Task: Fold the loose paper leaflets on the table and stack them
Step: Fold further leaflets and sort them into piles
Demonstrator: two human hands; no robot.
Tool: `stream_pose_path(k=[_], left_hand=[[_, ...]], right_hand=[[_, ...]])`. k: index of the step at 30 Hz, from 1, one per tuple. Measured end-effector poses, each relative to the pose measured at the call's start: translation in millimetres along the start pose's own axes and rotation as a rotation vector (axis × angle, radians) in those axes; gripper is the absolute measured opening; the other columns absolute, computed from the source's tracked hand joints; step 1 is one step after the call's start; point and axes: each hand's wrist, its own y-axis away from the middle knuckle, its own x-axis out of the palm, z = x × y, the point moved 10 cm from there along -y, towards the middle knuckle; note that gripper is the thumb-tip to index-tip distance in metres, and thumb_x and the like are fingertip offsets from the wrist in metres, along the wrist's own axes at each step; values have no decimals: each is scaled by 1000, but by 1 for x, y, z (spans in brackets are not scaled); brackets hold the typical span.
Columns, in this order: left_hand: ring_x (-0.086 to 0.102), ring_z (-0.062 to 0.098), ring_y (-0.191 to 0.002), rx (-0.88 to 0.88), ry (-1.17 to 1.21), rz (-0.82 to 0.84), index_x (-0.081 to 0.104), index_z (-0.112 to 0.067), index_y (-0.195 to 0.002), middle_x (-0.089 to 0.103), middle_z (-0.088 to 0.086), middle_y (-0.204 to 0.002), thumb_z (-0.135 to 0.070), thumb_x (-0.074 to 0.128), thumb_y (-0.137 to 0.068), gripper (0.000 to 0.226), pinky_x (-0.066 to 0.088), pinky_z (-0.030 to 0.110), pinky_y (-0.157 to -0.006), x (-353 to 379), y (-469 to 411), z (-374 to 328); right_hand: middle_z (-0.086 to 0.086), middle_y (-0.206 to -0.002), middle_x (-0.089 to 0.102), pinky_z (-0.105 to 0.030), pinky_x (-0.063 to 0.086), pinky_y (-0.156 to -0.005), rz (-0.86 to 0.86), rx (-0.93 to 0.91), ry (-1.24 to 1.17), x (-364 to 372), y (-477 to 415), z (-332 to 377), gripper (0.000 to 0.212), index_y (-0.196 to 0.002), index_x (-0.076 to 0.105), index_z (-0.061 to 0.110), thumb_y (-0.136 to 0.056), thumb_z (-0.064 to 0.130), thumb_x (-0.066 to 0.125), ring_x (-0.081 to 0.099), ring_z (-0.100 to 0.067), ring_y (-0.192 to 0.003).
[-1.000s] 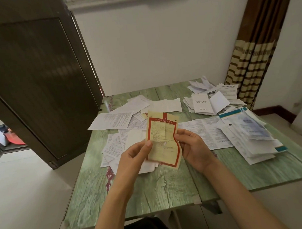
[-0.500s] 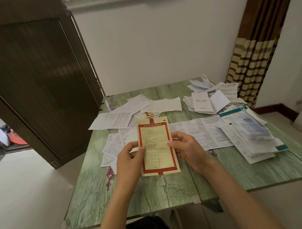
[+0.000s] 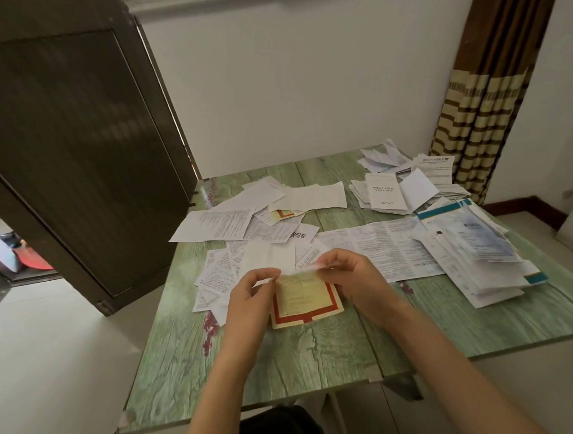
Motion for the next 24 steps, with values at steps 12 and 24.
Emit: stream_pose_path(k=[12, 24], left_hand=[[71, 18, -79, 25, 43, 37, 66, -11, -87, 73, 2, -82, -18, 51, -95, 19, 57, 30, -72, 4, -1, 0], [38, -5, -128, 466, -107, -54, 71, -23, -72, 59, -21, -122, -31, 67, -80, 12, 28, 18, -103, 0, 13, -39]], right_hand=[[-12, -102, 67, -43, 56, -83, 27, -23, -125, 0, -2, 2, 50, -125, 47, 30, -84, 6, 65, 68, -30, -94], [-3, -75, 65, -21, 47, -62, 80, -72, -85, 3, 1, 8, 17, -87, 66, 8, -71, 15, 71, 56, -14, -64]])
